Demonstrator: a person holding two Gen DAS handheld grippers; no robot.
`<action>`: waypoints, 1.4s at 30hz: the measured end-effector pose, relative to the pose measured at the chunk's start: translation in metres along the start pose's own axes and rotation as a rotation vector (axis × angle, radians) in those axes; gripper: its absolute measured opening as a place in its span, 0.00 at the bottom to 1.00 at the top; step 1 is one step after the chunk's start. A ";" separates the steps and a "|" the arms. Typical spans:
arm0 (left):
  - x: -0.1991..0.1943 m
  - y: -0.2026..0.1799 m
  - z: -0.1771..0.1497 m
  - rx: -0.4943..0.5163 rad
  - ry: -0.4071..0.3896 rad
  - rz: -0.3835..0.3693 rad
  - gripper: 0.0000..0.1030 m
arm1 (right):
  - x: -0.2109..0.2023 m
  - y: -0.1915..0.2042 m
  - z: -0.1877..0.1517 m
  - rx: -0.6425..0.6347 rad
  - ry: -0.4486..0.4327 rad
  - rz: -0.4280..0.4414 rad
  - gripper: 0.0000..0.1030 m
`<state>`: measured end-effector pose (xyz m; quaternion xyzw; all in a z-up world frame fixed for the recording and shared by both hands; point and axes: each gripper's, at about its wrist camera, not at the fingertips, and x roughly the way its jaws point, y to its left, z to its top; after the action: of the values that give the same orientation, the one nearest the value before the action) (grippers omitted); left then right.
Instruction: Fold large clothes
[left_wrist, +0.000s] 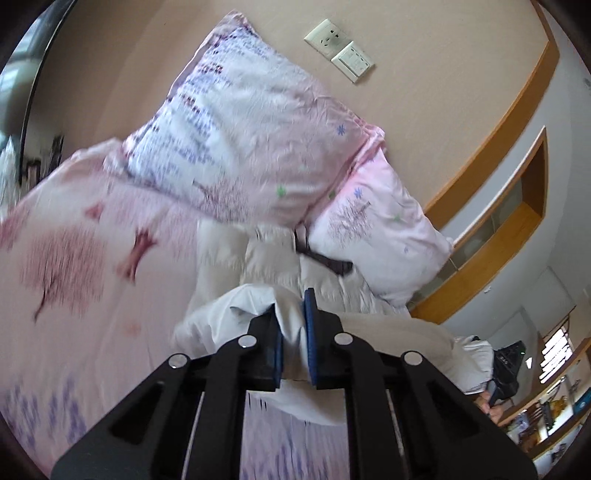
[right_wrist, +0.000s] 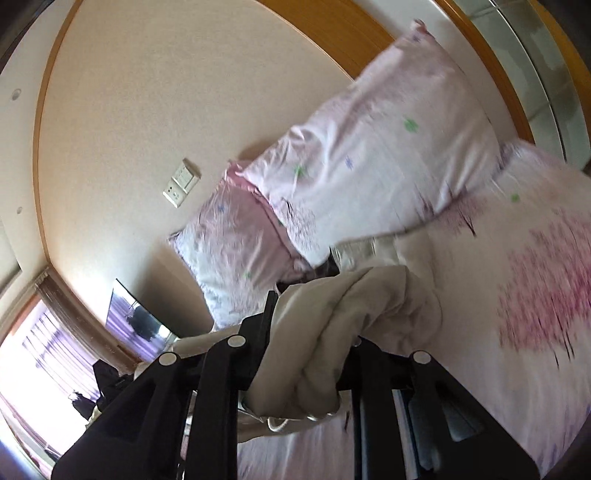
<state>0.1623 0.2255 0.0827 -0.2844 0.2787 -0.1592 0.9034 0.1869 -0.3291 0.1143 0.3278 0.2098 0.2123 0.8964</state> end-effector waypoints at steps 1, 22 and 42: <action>0.009 -0.001 0.011 0.006 0.002 0.008 0.10 | 0.008 0.003 0.007 -0.007 -0.009 -0.008 0.17; 0.228 0.041 0.124 -0.066 0.172 0.296 0.10 | 0.216 -0.099 0.057 0.383 0.122 -0.516 0.19; 0.255 0.065 0.134 -0.178 0.286 0.233 0.43 | 0.217 -0.123 0.099 0.422 0.142 -0.401 0.83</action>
<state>0.4530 0.2199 0.0299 -0.3037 0.4481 -0.0673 0.8381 0.4465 -0.3515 0.0486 0.4432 0.3721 0.0052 0.8155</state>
